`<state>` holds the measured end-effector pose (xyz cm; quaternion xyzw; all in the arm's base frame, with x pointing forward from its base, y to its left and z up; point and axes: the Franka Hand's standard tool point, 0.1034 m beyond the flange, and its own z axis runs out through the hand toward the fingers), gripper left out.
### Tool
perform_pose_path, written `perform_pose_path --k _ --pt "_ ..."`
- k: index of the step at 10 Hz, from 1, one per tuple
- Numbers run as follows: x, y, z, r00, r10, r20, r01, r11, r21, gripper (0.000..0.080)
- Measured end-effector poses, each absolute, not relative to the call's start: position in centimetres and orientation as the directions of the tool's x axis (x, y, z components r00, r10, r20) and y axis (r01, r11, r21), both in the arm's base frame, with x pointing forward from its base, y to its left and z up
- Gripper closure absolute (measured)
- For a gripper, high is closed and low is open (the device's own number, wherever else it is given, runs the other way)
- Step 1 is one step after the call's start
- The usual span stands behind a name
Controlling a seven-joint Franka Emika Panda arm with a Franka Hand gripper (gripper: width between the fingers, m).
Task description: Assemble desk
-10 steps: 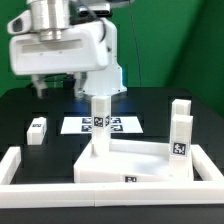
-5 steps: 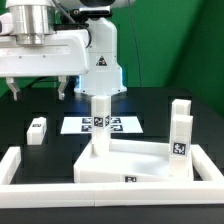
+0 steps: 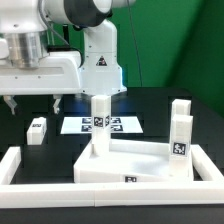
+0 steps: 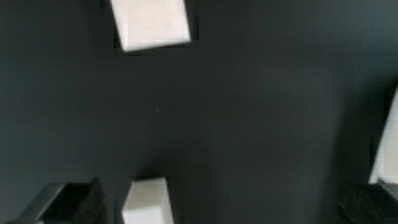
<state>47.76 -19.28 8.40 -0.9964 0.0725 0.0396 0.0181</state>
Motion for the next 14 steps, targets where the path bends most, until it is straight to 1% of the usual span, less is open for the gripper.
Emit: perform_pose_path --k 4,5,6,7,11,12,13,14 --pt "47.4 -19.3 8.2 0.985 -0.149 -0.088 -0.152 -0.988 -0.031 0.0151" --pt "46.5 -19.7 7.2 0.982 -0.134 -0.132 -0.14 -0.989 -0.043 0.0151" --pt "45.8 -19.7 6.7 0.97 -0.122 -0.21 -0.141 -0.987 -0.08 0.0151" --pt "45.9 -19.5 6.8 0.963 -0.1 -0.252 -0.128 -0.987 -0.1 0.0151" --pt "45.9 -19.5 6.8 0.96 -0.096 -0.262 -0.126 -0.987 -0.097 0.0151" --pt "45.2 -19.3 6.7 0.947 -0.085 -0.309 -0.125 -0.986 -0.113 0.0151" --pt "44.1 -19.5 6.7 0.899 -0.066 -0.434 -0.138 -0.981 -0.136 0.0151" --pt "43.8 -19.8 6.8 0.837 -0.044 -0.546 -0.136 -0.982 -0.129 0.0151"
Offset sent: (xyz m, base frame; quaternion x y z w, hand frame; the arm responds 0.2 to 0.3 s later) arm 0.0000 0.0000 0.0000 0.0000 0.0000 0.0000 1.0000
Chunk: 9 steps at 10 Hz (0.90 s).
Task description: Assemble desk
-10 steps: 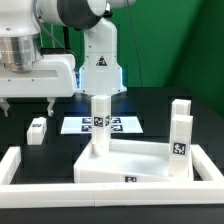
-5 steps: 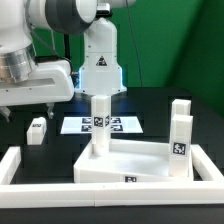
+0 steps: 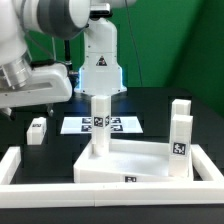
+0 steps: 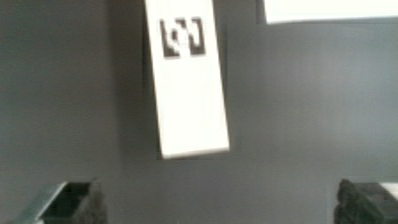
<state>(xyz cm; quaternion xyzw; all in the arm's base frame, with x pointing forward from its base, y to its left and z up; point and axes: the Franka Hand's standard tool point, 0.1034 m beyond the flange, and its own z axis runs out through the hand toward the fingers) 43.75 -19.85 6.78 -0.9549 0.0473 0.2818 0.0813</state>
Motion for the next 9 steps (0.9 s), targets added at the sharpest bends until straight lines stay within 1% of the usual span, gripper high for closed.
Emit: perform_pose_path --k 2,3,5,6,7,8,9 --pt "42.8 -19.9 6.1 0.746 -0.011 -0.665 -0.114 -0.987 -0.111 0.0151" --pt "42.9 -19.9 6.0 0.717 -0.007 -0.697 -0.115 -0.987 -0.109 0.0151" --pt "43.0 -20.1 5.9 0.72 -0.008 -0.694 -0.113 -0.988 -0.106 0.0151" --pt "42.9 -20.0 5.7 0.712 -0.024 -0.702 -0.122 -0.988 -0.091 0.0151" --pt "42.2 -19.7 4.9 0.683 -0.039 -0.73 -0.129 -0.989 -0.068 0.0151" --pt "41.3 -19.2 4.4 0.615 -0.024 -0.788 -0.141 -0.987 -0.08 0.0151" --pt "41.5 -19.2 4.0 0.584 -0.023 -0.811 -0.146 -0.986 -0.078 0.0151"
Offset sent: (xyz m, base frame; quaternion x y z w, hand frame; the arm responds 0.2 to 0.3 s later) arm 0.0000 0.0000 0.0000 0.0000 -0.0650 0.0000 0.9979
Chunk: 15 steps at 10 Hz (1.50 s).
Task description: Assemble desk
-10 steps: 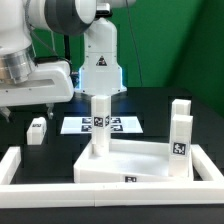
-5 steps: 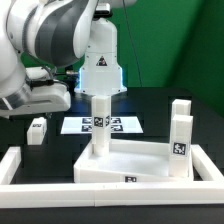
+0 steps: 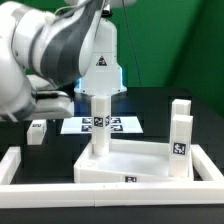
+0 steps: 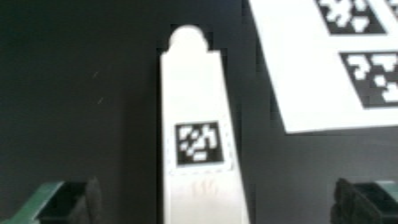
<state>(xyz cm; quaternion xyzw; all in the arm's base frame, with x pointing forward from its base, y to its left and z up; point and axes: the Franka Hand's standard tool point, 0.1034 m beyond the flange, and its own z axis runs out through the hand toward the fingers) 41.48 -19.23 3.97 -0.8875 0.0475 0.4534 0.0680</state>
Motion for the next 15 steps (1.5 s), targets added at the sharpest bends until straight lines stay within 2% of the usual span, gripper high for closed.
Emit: perform_pose_path --k 5,7,10,15 --pt "41.7 -19.6 3.7 0.591 -0.027 -0.806 -0.146 -0.987 -0.074 0.0151" --pt "41.6 -20.2 2.4 0.58 -0.033 -0.814 -0.152 -0.986 -0.068 0.0151" --pt "41.1 -19.8 1.3 0.566 -0.046 -0.823 -0.158 -0.986 -0.053 0.0151" --pt "41.1 -19.9 1.1 0.552 -0.047 -0.832 -0.162 -0.985 -0.052 0.0151"
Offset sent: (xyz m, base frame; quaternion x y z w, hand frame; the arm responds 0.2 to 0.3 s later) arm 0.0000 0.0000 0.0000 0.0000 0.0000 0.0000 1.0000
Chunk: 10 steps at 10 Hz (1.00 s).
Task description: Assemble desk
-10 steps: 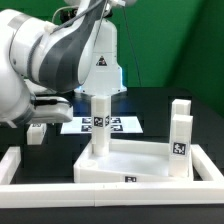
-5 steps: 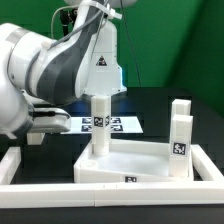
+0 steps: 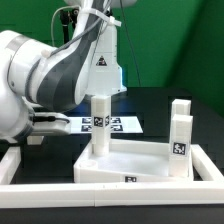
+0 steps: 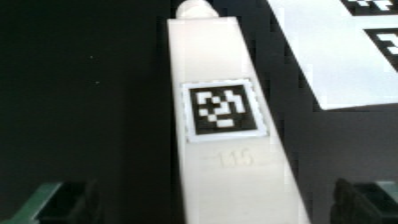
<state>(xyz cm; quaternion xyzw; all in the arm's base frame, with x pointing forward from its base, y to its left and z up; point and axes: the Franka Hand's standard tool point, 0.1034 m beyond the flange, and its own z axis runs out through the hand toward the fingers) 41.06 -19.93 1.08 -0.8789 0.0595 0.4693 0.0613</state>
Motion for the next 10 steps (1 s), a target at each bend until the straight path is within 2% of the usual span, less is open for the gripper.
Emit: perform_pose_path --k 1,3,4,5,10 --pt "41.03 -19.97 1.07 0.552 -0.047 -0.832 -0.163 -0.985 -0.052 0.0151" --pt "41.0 -20.05 1.07 0.552 -0.049 -0.832 -0.165 -0.985 -0.052 0.0436" --pt "40.99 -20.1 1.09 0.552 -0.049 -0.832 -0.165 -0.985 -0.051 0.0436" --pt "40.97 -20.12 1.08 0.552 -0.05 -0.832 -0.166 -0.985 -0.051 0.0511" --pt "40.91 -20.24 1.08 0.552 -0.051 -0.832 -0.169 -0.984 -0.051 0.0511"
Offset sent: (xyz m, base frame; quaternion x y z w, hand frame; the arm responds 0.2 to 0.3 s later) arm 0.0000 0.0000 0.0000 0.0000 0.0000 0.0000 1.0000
